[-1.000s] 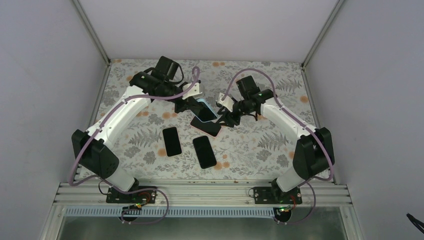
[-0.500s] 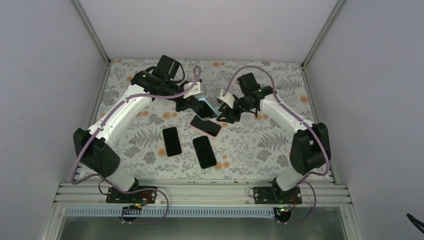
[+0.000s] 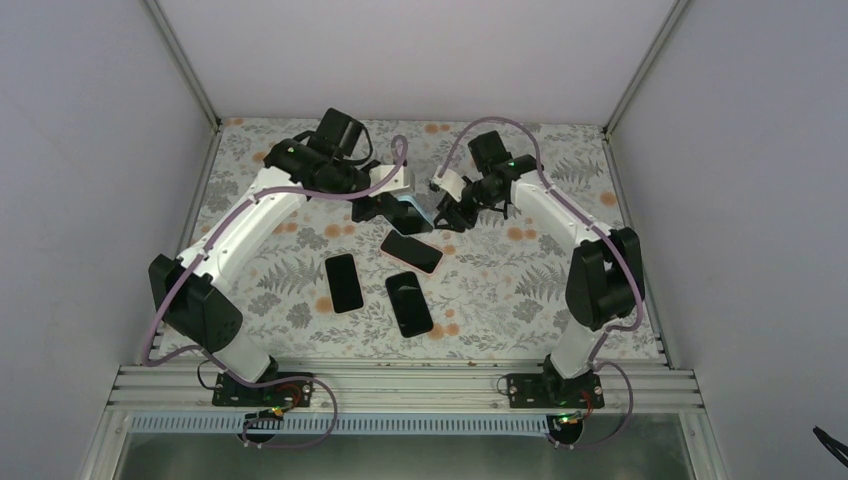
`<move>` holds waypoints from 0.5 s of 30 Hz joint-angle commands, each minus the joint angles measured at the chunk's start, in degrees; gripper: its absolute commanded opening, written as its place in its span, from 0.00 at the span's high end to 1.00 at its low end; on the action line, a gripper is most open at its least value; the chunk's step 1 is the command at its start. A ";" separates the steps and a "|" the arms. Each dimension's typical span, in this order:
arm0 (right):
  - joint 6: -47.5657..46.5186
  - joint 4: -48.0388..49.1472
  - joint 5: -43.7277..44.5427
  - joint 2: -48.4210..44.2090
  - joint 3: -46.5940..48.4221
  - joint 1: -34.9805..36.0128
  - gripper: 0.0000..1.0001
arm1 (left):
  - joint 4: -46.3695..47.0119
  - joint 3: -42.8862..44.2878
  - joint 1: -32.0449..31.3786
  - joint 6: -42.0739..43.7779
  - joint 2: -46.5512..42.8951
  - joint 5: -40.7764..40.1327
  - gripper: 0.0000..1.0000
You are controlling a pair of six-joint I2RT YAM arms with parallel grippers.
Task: Take the phone out of the phone case
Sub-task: Remove the phone case from the phone.
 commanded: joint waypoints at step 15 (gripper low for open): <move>-3.88 -0.44 1.49 -2.96 3.18 -3.51 0.27 | -5.26 0.77 -3.24 1.49 -0.15 8.61 0.98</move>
